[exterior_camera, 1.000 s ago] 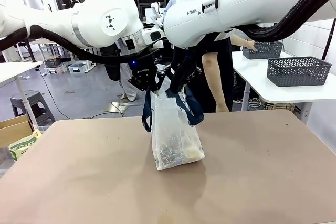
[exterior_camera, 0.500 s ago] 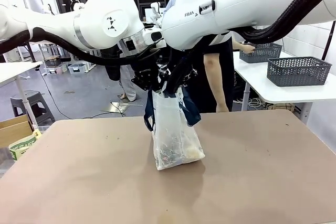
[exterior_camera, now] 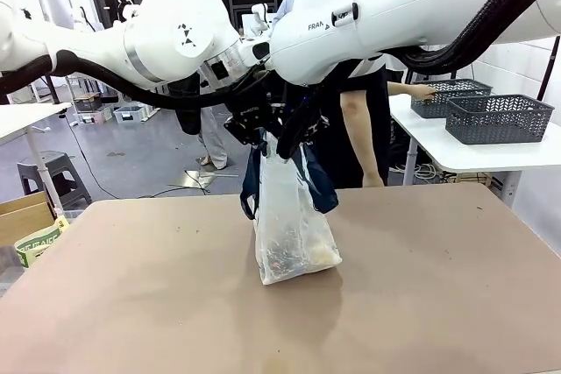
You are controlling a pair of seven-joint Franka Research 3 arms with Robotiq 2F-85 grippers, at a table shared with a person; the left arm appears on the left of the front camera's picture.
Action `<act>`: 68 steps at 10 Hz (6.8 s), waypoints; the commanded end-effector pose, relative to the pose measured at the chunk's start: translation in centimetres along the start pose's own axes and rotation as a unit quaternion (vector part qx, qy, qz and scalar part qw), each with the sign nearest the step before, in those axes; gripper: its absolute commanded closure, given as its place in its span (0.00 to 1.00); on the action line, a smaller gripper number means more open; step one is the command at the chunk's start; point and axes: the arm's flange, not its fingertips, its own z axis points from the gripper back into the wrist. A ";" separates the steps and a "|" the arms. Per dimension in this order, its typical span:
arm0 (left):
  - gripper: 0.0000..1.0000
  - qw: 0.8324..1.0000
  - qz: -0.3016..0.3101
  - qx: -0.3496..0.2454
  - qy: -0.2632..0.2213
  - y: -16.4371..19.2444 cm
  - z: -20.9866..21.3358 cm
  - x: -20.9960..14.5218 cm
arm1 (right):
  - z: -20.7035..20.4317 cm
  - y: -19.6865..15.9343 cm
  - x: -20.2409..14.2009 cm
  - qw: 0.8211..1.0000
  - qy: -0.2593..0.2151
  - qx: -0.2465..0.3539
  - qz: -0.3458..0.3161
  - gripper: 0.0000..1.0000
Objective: Transfer purchased items from the store into the shopping bag.
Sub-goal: Move the Reusable shopping bag to the right side of the table.
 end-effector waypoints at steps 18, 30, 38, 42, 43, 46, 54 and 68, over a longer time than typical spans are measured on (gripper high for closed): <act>1.00 1.000 -0.010 0.021 0.003 -0.6 -1.7 -2.0 | -0.1 0.4 0.5 1.000 -0.004 0.020 0.005 1.00; 1.00 0.999 -0.029 0.046 -0.002 -0.5 -0.8 -2.6 | 0.3 0.2 0.3 1.000 -0.007 0.024 0.011 1.00; 1.00 0.999 -0.027 0.032 -0.001 -0.3 -1.4 -2.0 | 1.1 -0.8 -0.1 0.999 -0.009 0.032 0.023 0.43; 1.00 0.999 -0.027 0.032 -0.001 -0.3 -1.4 -2.0 | 3.2 -2.7 -0.8 0.998 -0.020 0.042 0.030 0.00; 1.00 0.999 -0.027 0.032 -0.001 -0.3 -1.4 -2.0 | 3.7 -3.4 -1.0 0.998 -0.020 0.046 0.035 0.00; 1.00 0.999 -0.027 0.032 -0.001 -0.3 -1.4 -2.0 | 5.4 -5.8 -1.4 0.995 -0.026 0.069 0.069 0.00; 1.00 0.999 -0.027 0.032 -0.001 -0.3 -1.4 -2.0 | 8.2 -18.9 -4.6 0.934 -0.028 0.121 0.334 0.00; 1.00 0.993 -0.044 0.093 0.062 0.0 1.7 0.7 | 10.1 -20.5 -3.0 0.928 -0.079 0.132 0.339 0.00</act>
